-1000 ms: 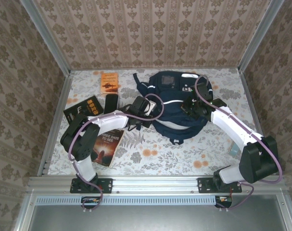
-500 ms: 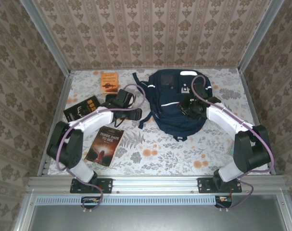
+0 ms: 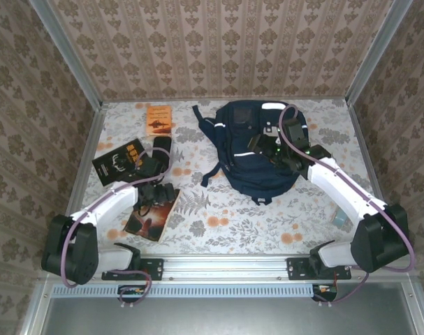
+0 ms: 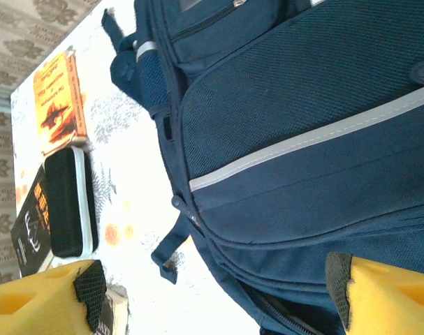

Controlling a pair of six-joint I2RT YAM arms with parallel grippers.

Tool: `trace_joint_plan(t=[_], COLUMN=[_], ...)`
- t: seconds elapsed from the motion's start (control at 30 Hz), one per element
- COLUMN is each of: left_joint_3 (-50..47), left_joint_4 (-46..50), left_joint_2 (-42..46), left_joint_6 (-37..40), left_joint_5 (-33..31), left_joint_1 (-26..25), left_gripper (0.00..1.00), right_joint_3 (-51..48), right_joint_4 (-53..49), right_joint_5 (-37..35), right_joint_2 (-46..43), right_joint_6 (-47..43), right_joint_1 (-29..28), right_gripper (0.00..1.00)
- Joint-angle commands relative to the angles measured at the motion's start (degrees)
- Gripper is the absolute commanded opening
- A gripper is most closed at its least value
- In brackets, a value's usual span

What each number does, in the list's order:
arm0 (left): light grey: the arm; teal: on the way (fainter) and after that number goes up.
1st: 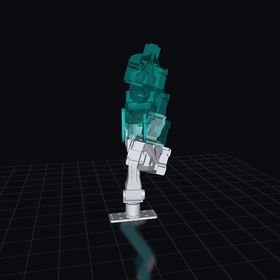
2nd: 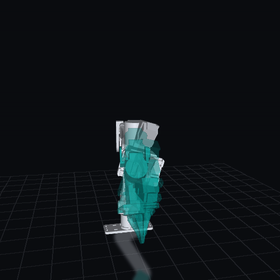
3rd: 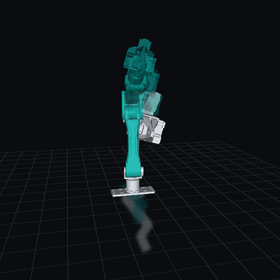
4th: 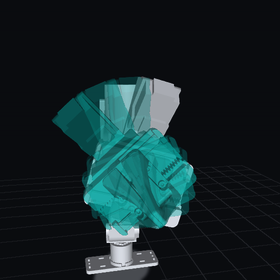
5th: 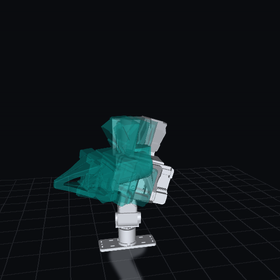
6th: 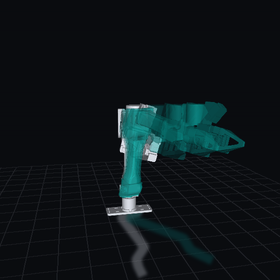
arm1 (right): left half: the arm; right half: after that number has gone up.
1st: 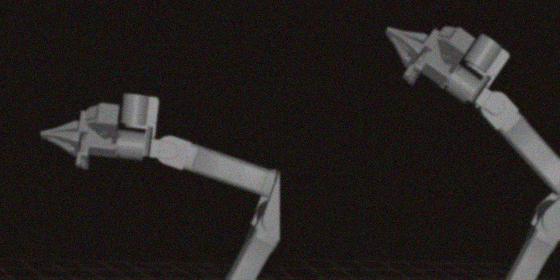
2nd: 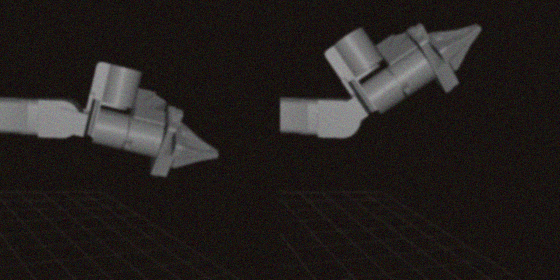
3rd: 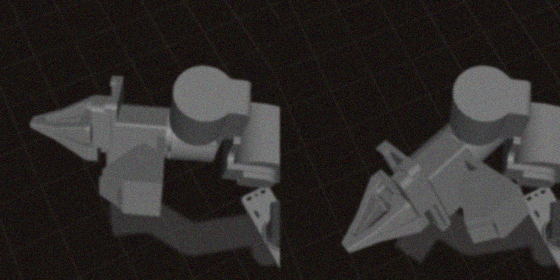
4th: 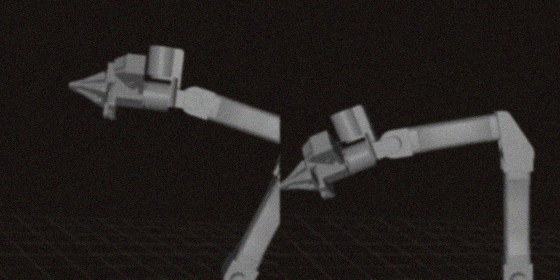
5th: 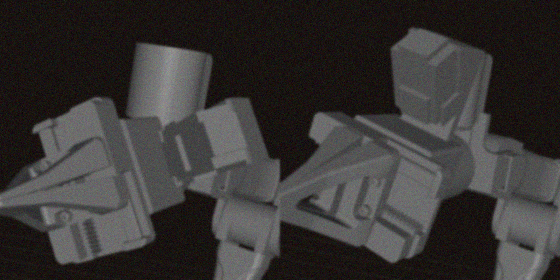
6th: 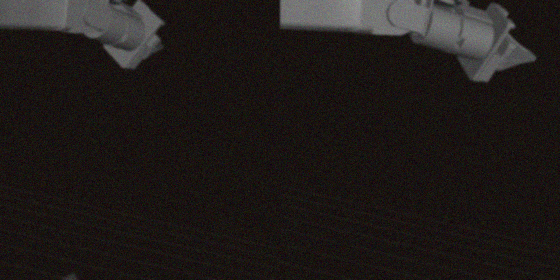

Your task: Pack books, pencil case, and school supplies into a backpack

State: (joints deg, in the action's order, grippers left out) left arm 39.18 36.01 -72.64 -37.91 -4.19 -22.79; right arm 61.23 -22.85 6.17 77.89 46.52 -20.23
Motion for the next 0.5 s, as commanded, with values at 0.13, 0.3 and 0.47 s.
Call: trace_joint_plan(t=[0.13, 0.3, 0.47], left_joint_3=[-3.17, -1.45, 4.21], left_joint_4=[-6.26, -14.01, -21.83], left_joint_2=[-3.9, -7.13, -11.92], left_joint_6=[-9.43, -16.49, -20.94], left_joint_5=[10.59, 17.05, 21.58], left_joint_1=[-2.28, -7.74, -11.82], left_gripper=[1.0, 1.0, 1.0], right_joint_3=[0.08, 0.23, 0.21], right_joint_4=[-0.97, -0.64, -0.36], right_joint_5=[-2.01, -2.24, -2.29], right_joint_2=[0.59, 1.39, 4.17], right_joint_6=[-1.85, -1.88, -2.32], right_joint_1=[-3.25, -4.34, -6.23], right_gripper=[0.85, 0.84, 0.81])
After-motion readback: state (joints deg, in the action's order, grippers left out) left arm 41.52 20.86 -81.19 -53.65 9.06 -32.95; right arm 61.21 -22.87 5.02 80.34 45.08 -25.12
